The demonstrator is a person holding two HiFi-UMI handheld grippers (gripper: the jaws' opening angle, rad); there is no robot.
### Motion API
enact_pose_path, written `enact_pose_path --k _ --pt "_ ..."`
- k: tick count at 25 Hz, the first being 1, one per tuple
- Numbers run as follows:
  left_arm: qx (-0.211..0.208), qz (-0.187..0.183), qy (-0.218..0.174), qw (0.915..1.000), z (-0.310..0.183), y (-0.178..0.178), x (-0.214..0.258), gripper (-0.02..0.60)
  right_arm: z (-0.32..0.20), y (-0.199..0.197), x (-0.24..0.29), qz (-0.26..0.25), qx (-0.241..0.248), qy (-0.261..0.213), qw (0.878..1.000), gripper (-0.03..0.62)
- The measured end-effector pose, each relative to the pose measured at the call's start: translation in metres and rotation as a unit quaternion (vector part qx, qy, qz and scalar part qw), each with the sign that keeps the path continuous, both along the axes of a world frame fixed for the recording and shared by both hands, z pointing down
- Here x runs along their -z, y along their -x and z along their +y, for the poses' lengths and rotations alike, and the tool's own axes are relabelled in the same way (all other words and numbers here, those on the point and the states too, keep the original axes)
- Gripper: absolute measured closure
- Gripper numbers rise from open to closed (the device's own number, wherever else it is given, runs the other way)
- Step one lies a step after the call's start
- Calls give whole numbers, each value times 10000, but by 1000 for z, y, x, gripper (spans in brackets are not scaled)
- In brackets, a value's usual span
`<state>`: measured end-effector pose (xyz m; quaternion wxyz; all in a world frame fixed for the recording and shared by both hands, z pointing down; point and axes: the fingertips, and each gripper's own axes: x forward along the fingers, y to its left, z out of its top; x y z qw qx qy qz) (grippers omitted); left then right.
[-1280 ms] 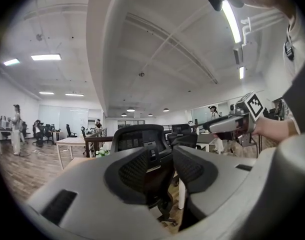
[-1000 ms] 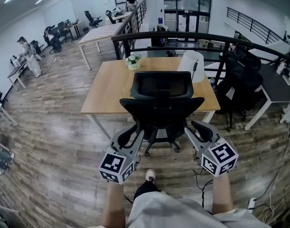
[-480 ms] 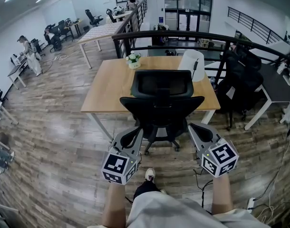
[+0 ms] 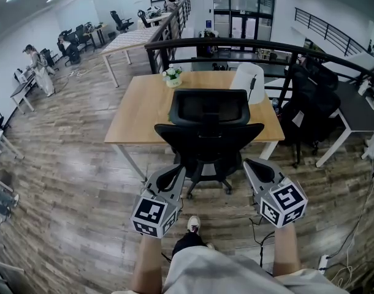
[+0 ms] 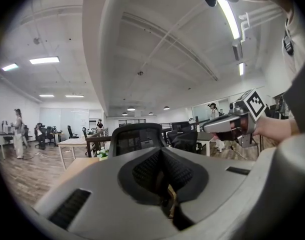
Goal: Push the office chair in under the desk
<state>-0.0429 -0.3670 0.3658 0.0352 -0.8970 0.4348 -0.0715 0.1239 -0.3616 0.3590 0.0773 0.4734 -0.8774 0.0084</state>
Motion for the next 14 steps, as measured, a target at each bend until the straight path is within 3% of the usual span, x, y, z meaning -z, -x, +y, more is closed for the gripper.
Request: enact_pose_path --k 14 --pt "-34 -52 57 10000 -14 -1 -6 560 -16 -1 -9 37 3 57 10000 576"
